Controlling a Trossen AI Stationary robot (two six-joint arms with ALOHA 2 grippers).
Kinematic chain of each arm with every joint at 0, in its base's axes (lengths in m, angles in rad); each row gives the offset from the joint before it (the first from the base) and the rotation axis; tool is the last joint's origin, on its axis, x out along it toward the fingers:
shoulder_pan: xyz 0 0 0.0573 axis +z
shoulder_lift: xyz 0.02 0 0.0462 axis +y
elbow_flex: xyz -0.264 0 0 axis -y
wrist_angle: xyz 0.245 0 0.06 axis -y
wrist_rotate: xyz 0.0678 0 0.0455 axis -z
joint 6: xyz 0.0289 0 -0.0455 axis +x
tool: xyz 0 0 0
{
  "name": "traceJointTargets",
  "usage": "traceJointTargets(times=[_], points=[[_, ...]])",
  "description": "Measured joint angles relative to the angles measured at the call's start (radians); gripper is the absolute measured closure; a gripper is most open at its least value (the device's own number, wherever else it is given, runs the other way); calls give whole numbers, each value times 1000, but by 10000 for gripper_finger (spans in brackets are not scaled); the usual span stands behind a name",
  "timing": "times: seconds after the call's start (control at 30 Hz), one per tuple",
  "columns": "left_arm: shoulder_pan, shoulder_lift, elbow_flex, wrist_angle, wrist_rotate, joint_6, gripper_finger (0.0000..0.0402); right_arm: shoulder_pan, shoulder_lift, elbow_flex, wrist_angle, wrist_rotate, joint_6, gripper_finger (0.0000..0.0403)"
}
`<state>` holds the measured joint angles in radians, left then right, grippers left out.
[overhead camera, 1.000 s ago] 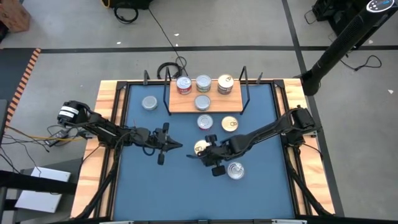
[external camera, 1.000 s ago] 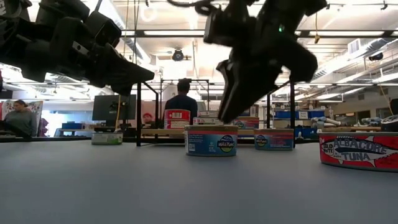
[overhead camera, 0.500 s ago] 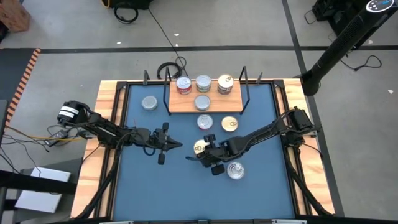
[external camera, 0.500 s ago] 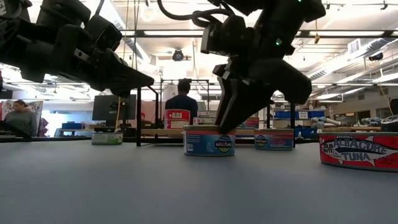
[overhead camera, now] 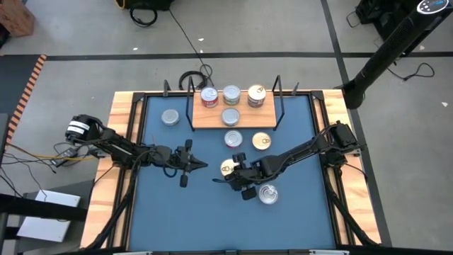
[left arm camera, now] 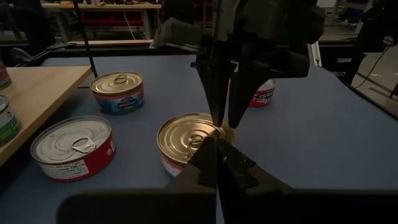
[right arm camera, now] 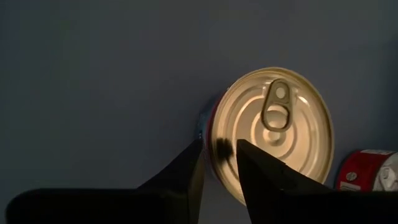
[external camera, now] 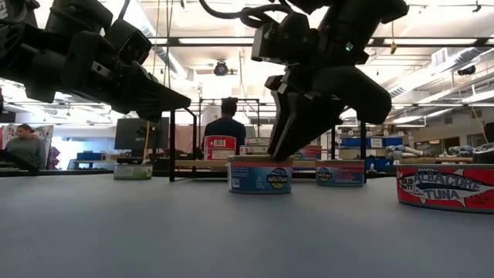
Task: Stack canned seafood by type on shelf
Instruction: Put the blue tuna can aligned with the stacked blue tuna can on the shelf
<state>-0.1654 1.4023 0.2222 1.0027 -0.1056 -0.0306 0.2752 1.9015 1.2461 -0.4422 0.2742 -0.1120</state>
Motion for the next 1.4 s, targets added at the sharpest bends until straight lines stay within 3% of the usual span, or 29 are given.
traceJointTargets(times=[0.33,0.73,1.03,1.1,1.27,1.4], points=[[0,0,0,-3,1,-4,400,0,27,3,8,6,-26,310],[0,0,0,-9,1,-7,400,2,38,5,24,21,-75,393],[0,0,0,27,5,-58,400,-6,48,82,-59,-31,-71,400],[0,0,0,82,42,-95,400,-12,48,108,-76,-69,-58,400],[0,0,0,267,268,-113,400,-32,47,157,-96,-165,10,401],[1,0,0,324,353,-114,400,-54,47,173,-86,-235,96,402]])
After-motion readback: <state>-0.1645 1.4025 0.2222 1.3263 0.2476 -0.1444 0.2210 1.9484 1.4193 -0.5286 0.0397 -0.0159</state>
